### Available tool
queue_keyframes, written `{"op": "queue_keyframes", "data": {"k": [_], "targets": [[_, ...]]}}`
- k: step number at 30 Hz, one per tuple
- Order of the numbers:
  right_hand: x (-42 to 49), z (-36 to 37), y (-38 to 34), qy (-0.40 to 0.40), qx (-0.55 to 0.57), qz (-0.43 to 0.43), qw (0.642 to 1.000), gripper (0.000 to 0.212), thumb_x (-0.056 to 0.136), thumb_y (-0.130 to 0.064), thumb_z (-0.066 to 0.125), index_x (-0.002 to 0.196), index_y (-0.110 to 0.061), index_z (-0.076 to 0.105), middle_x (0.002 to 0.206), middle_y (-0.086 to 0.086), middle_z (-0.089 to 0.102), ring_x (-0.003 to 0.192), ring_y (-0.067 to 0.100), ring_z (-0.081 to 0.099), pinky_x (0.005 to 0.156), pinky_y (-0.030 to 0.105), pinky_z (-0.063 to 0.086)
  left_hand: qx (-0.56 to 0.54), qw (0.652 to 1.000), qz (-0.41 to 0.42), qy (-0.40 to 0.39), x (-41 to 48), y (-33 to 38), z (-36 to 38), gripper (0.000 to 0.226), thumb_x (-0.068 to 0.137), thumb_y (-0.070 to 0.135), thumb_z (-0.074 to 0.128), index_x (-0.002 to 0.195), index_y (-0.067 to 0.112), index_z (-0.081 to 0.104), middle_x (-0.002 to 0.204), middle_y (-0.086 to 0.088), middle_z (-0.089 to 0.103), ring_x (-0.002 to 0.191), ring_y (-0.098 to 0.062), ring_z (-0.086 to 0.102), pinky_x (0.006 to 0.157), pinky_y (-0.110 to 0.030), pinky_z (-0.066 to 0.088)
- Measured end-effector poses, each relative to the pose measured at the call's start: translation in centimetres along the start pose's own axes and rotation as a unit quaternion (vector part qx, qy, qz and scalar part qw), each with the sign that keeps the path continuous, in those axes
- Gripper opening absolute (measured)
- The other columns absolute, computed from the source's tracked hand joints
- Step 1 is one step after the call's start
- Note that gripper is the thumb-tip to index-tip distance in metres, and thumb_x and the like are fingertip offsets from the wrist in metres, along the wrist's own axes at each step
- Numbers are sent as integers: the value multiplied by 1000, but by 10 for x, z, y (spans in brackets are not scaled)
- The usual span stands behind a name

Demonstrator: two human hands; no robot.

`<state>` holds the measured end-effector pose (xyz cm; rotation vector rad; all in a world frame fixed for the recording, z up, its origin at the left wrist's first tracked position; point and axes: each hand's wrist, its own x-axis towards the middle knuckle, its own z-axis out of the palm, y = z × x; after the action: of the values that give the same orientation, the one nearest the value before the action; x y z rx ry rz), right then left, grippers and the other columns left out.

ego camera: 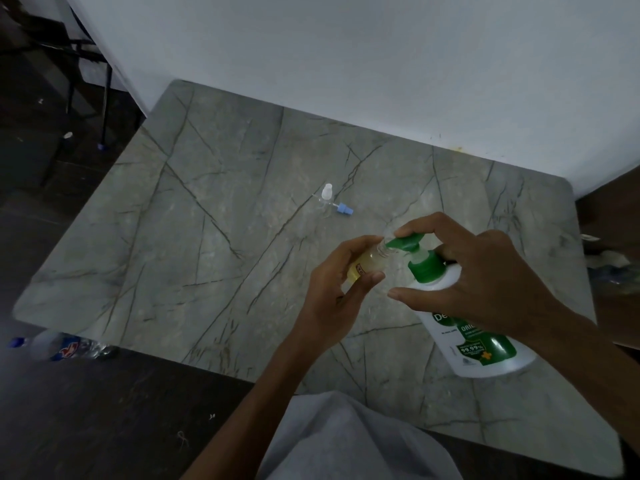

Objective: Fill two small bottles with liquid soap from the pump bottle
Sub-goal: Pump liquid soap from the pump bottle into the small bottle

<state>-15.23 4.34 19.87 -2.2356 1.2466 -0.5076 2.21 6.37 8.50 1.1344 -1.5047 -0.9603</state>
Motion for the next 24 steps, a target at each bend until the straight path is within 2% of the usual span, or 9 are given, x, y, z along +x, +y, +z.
{"op": "queue_keyframes", "data": {"k": [4, 7, 12, 18, 21, 24], "targets": [[-1, 1, 0, -6, 9, -3, 1000, 65, 66, -59, 73, 120, -32, 48, 73, -27, 59, 63, -5, 64, 52, 2, 44, -8, 1000, 0, 8, 1, 0, -1, 36, 94, 20, 61, 128, 19, 51, 116, 5, 63, 101, -5, 64, 82, -13, 50], [-1, 3, -1, 8, 3, -4, 1000, 62, 65, -51, 78, 116, -27, 51, 75, -31, 54, 73, -9, 63, 55, -1, 42, -4, 1000, -3, 8, 2, 1, -2, 36, 95, 18, 63, 129, 21, 51, 116, 4, 63, 100, -3, 63, 81, -11, 49], [-1, 3, 3, 25, -7, -2, 1000, 55, 64, -48, 80, 107, -24, 56, 72, -26, 57, 75, -9, 63, 59, 0, 44, 4, 1000, 4, -2, 1, 4, -1, 35, 94, 22, 61, 127, 22, 50, 114, 7, 61, 95, 8, 59, 79, -6, 44], [-4, 5, 2, 7, -2, 1, 1000, 65, 64, -52, 77, 119, -32, 47, 84, -14, 67, 70, -4, 65, 54, 5, 48, -22, 1000, -4, 13, 0, 2, -2, 35, 94, 20, 60, 128, 20, 51, 115, 4, 64, 99, -7, 65, 80, -14, 51], [-5, 6, 2, 12, -5, -6, 1000, 65, 66, -51, 79, 119, -31, 48, 87, -11, 69, 71, -2, 65, 55, 5, 48, -29, 999, -2, 15, -2, 4, -2, 35, 94, 20, 60, 128, 19, 52, 113, 5, 64, 97, -7, 65, 79, -14, 50], [-6, 7, 4, 30, -16, -10, 999, 57, 66, -48, 79, 112, -27, 52, 81, -10, 69, 75, -2, 65, 57, 3, 47, -22, 1000, 4, 11, -3, 5, -2, 35, 93, 19, 61, 127, 19, 52, 111, 8, 63, 95, 0, 63, 78, -10, 47]]}}
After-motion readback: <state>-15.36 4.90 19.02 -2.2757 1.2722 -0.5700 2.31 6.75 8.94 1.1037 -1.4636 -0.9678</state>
